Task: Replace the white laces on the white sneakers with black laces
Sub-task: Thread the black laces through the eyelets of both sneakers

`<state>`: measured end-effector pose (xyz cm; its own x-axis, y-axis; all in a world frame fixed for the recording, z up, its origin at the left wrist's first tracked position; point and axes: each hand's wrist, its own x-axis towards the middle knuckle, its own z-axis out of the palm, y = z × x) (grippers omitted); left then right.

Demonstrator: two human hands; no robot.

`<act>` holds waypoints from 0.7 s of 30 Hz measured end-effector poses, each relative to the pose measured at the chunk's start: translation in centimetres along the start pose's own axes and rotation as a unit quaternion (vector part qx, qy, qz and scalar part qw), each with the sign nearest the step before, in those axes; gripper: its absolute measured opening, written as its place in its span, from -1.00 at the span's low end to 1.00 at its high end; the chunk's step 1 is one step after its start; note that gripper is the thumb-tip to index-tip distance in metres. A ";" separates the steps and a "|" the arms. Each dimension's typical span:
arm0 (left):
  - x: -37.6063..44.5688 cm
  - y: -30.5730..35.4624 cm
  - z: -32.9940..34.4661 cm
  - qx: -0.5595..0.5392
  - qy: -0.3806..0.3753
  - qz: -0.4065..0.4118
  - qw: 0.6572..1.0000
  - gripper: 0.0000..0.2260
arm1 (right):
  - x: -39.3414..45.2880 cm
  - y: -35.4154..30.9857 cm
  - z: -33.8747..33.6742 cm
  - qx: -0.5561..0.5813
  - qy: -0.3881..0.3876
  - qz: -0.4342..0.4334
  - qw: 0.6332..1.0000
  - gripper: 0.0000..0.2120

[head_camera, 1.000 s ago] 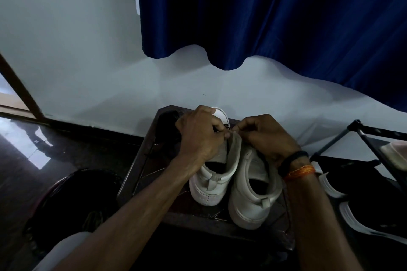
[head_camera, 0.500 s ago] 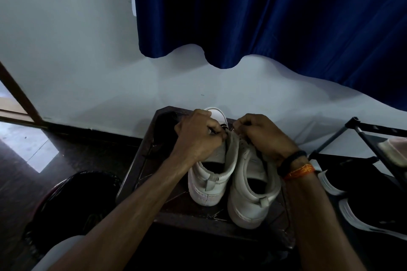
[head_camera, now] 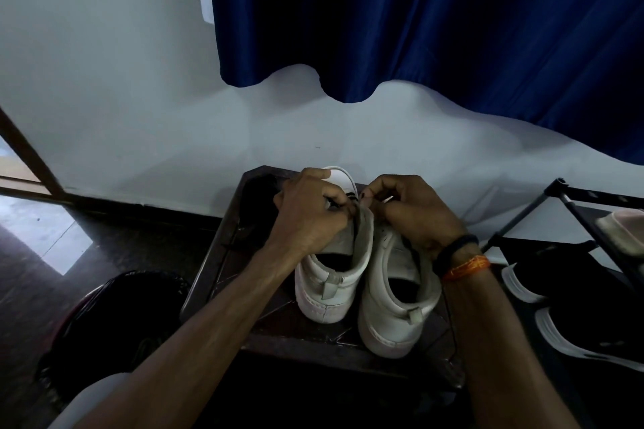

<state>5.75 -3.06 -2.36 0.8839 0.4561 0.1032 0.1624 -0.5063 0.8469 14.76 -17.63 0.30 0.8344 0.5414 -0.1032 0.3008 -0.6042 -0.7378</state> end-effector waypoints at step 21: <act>-1.1 0.8 -0.3 -0.039 0.053 -0.048 0.997 -0.57 | -1.8 0.6 -4.8 0.014 0.110 -0.052 0.992 -0.97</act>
<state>4.75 -3.77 -1.67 0.8137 0.5770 0.0706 0.2058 -0.3995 0.8933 15.65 -21.70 3.25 0.8811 0.4572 0.1208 0.3806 -0.5340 -0.7550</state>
